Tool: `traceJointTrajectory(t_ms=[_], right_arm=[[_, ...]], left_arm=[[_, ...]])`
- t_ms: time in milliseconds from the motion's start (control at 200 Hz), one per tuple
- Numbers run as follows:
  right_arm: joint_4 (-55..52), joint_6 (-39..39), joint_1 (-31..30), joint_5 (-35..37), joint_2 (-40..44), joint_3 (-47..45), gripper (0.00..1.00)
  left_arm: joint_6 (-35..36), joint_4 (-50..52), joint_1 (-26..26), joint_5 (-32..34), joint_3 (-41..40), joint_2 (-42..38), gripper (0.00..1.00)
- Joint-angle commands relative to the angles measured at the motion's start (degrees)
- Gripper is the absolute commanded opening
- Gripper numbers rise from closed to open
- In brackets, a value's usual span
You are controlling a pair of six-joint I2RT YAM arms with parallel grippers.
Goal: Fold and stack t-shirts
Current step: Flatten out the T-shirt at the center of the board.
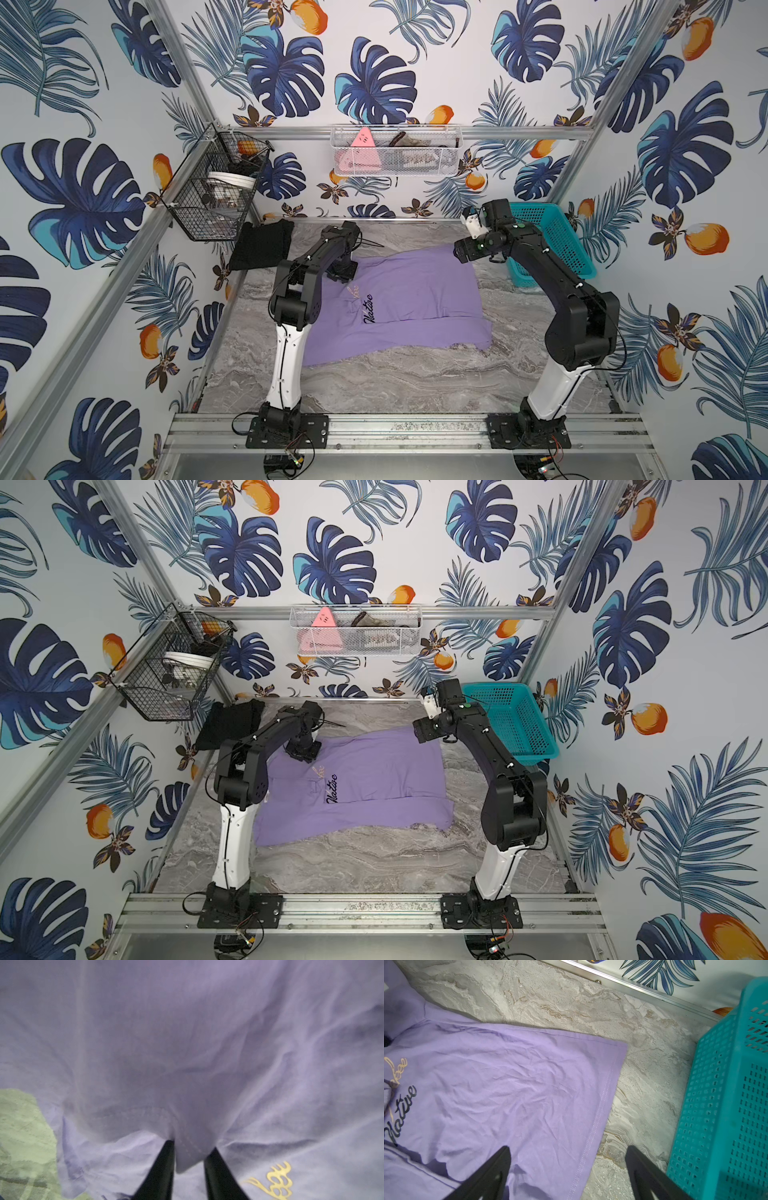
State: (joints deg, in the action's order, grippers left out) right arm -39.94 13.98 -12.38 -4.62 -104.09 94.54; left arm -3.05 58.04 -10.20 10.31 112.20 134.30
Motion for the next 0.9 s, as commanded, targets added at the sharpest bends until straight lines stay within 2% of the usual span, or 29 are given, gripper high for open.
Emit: traceJointTrajectory(t_ms=[0, 25, 360, 731, 896], right_arm=[[0.9, -0.4, -0.1, -0.4, 1.2, -0.5, 0.9], [1.0, -0.4, 0.0, -0.3, 1.4, -0.6, 0.9], [1.0, -1.0, 0.0, -1.3, 2.5, -1.6, 0.9], [1.1, -1.3, -0.1, -2.3, 1.9, -0.5, 0.9], [1.1, -1.6, -0.1, -2.8, 1.9, -0.5, 0.9]], left_arm=[[0.0, -0.1, 0.1, 0.1, 1.3, 0.6, 0.04], [0.0, 0.0, 0.1, 0.2, 1.5, 0.7, 0.0], [-0.2, 0.0, 0.2, 1.8, 1.2, -2.8, 0.0], [0.3, 0.8, -0.2, 3.0, 4.7, -5.6, 0.0], [1.4, 0.5, -0.2, 5.0, 6.8, -4.0, 0.0]])
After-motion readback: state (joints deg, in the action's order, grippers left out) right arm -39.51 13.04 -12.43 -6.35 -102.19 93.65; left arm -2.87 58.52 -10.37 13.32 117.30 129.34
